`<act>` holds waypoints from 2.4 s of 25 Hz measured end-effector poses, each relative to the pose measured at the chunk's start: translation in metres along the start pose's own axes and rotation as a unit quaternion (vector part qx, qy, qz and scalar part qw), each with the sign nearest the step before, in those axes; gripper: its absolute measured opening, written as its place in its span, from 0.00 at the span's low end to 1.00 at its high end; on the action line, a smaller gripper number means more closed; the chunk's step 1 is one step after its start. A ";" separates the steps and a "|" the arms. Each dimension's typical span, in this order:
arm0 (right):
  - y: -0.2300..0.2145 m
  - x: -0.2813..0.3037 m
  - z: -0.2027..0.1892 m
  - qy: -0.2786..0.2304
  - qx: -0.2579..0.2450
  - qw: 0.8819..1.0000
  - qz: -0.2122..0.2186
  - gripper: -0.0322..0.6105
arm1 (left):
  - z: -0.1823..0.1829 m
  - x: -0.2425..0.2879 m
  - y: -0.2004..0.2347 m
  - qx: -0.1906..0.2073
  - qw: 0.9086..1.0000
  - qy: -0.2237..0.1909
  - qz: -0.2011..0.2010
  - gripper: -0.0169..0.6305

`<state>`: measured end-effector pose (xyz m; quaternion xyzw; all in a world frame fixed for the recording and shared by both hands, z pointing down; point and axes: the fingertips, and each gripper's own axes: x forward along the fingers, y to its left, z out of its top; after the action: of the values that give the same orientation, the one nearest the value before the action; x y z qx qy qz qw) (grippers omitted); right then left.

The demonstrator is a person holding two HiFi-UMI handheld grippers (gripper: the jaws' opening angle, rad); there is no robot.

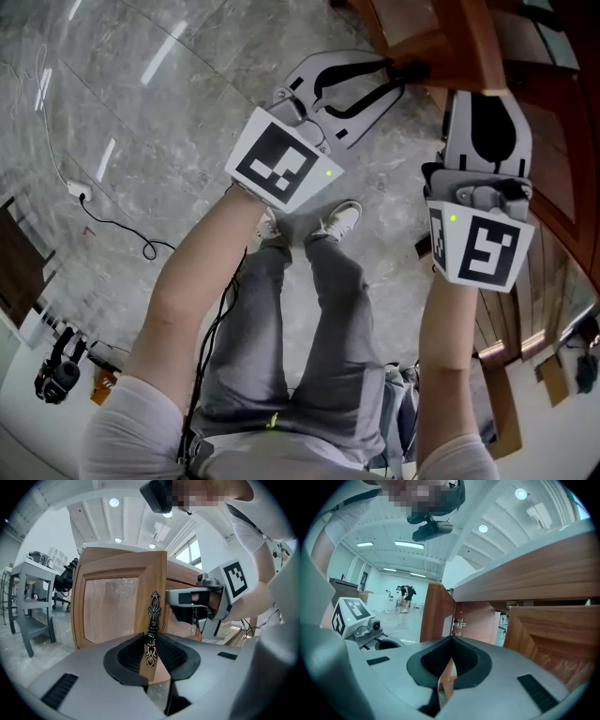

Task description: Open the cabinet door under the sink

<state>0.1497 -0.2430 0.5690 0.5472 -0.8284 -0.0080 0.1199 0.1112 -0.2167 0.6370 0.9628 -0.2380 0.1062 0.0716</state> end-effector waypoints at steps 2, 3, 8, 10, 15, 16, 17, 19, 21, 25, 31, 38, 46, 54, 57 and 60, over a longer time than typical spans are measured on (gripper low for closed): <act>0.002 -0.002 0.000 -0.001 0.002 1.000 -0.003 0.10 | -0.001 -0.003 0.000 -0.001 1.000 0.003 0.005 0.17; 0.003 -0.002 0.001 -0.002 0.003 1.000 -0.004 0.10 | 0.000 -0.004 0.000 -0.002 1.000 0.001 0.009 0.17; 0.010 -0.005 0.006 -0.001 -0.002 1.000 -0.005 0.10 | 0.003 -0.012 0.000 -0.013 1.000 -0.002 0.020 0.17; 0.016 -0.005 0.006 0.000 -0.006 1.000 -0.004 0.10 | 0.001 -0.018 0.000 -0.016 1.000 -0.001 0.025 0.17; 0.041 0.000 0.009 -0.002 -0.008 1.000 -0.002 0.10 | -0.007 -0.039 0.010 -0.016 0.999 0.002 0.048 0.16; 0.044 0.001 0.010 -0.003 -0.006 1.000 -0.003 0.10 | -0.007 -0.043 0.012 -0.013 0.999 0.002 0.053 0.16; 0.046 0.001 0.012 -0.003 -0.004 1.000 -0.006 0.10 | -0.007 -0.047 0.012 -0.010 0.998 0.001 0.057 0.16; 0.048 0.002 0.014 -0.004 -0.002 1.000 -0.012 0.10 | -0.003 -0.054 0.010 -0.003 0.998 -0.006 0.058 0.15; 0.049 0.003 0.016 -0.005 -0.003 1.000 -0.016 0.10 | 0.001 -0.064 0.007 0.011 0.998 -0.015 0.060 0.10; 0.053 0.005 0.017 -0.004 -0.007 1.000 -0.020 0.10 | 0.004 -0.080 0.013 0.017 0.996 -0.025 0.078 0.05; 0.072 0.010 0.021 -0.002 -0.011 1.000 -0.018 0.10 | 0.013 -0.096 0.022 0.023 0.994 -0.032 0.097 0.05; 0.093 0.021 0.028 0.002 -0.019 1.000 -0.011 0.10 | 0.019 -0.126 0.046 0.017 0.988 -0.046 0.144 0.05; 0.137 0.047 0.036 -0.001 -0.024 1.000 0.001 0.10 | 0.017 -0.165 0.077 0.009 0.983 -0.062 0.171 0.05; 0.163 0.061 0.045 -0.003 -0.018 1.000 0.020 0.10 | 0.022 -0.189 0.089 0.014 0.980 -0.056 0.191 0.05; 0.170 0.067 0.050 -0.006 -0.008 1.000 0.026 0.10 | 0.026 -0.201 0.094 0.018 0.978 -0.050 0.201 0.05; 0.185 0.077 0.056 -0.011 -0.008 0.999 0.038 0.10 | 0.029 -0.215 0.103 0.018 0.976 -0.050 0.211 0.05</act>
<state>-0.0575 -0.2455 0.5559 0.5142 -0.8497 -0.0155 0.1153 -0.1182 -0.2176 0.5669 0.8960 -0.4373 0.0749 0.0178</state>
